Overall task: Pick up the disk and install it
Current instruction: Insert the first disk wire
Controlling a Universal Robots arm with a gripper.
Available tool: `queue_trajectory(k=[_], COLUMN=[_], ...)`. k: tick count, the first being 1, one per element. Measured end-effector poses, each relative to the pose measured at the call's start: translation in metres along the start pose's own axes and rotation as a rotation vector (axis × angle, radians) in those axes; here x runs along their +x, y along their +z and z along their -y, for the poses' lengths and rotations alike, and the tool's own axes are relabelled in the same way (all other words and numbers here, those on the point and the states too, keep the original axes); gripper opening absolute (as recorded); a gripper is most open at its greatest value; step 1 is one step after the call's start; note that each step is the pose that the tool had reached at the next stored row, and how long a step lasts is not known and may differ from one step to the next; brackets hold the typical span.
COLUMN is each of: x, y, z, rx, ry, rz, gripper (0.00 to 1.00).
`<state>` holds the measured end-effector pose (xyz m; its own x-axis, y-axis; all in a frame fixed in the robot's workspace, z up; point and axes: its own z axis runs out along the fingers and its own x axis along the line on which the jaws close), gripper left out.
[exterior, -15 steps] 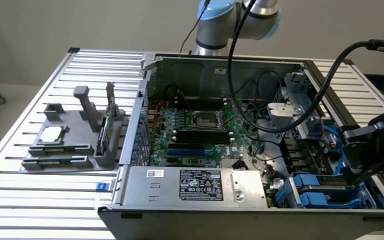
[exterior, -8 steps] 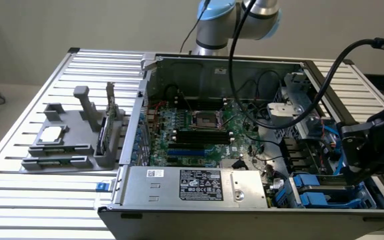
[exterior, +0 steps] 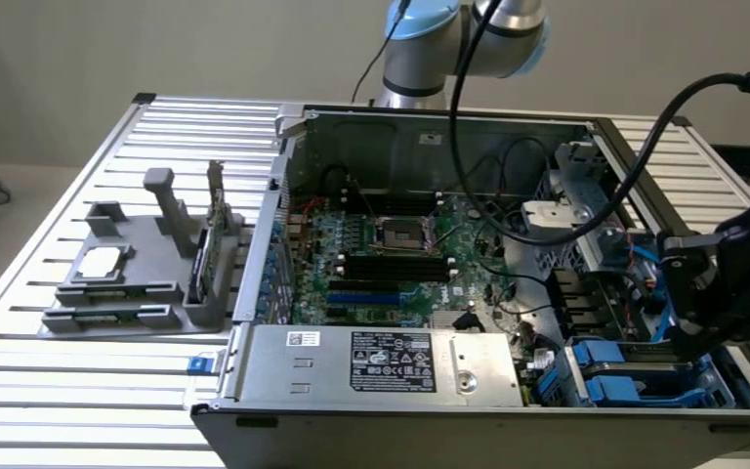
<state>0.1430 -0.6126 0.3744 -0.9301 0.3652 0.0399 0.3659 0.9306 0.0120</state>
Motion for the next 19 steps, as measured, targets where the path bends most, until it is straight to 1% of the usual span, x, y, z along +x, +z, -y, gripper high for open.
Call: queue_trajectory(k=[12,14,16,17,18,19], x=[-0.0001,-0.0001,-0.0001,-0.0001,-0.0001,-0.0001], y=[0.0017,0.002,0.0023,0.0024,0.0027,0.003], z=[0.0,0.0,0.0,0.0,0.0,0.0], rx=[-0.0086,-0.0101,-0.0116,-0.0123,-0.0131,-0.0138], ry=[0.217,0.253,0.29,0.307,0.324,0.339], rz=[0.0026,0.0031,0.0035,0.0037,0.0038,0.0039], gripper=[0.11,0.12,0.24,0.24,0.3,0.3])
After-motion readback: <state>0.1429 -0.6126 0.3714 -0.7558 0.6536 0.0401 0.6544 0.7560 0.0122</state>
